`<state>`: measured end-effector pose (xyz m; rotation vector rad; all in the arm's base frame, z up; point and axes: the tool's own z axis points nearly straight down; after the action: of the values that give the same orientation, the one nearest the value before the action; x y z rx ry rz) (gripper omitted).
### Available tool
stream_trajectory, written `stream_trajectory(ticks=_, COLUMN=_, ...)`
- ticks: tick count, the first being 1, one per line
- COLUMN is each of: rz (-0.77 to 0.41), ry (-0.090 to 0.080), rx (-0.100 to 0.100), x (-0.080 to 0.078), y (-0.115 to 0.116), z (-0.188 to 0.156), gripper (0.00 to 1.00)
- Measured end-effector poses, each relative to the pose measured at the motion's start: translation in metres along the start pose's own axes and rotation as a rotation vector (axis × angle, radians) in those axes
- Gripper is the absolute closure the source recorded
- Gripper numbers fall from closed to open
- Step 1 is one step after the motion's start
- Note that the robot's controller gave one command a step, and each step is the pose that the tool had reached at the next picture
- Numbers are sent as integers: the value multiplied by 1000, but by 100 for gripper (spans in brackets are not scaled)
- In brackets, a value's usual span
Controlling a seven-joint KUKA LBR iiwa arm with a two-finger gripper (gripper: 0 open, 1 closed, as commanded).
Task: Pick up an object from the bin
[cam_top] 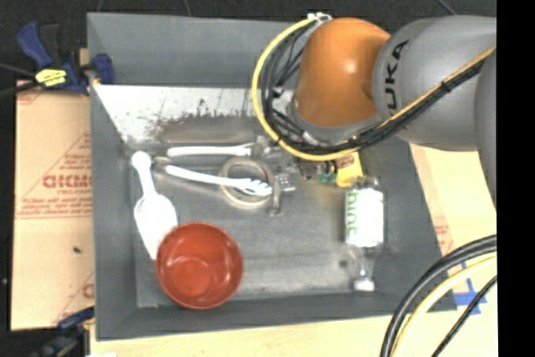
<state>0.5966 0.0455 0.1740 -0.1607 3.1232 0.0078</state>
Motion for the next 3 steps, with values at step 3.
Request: stream_trajectory(ticks=3, rz=93, ry=-10, rx=0, x=-3, y=-7, z=58, gripper=0)
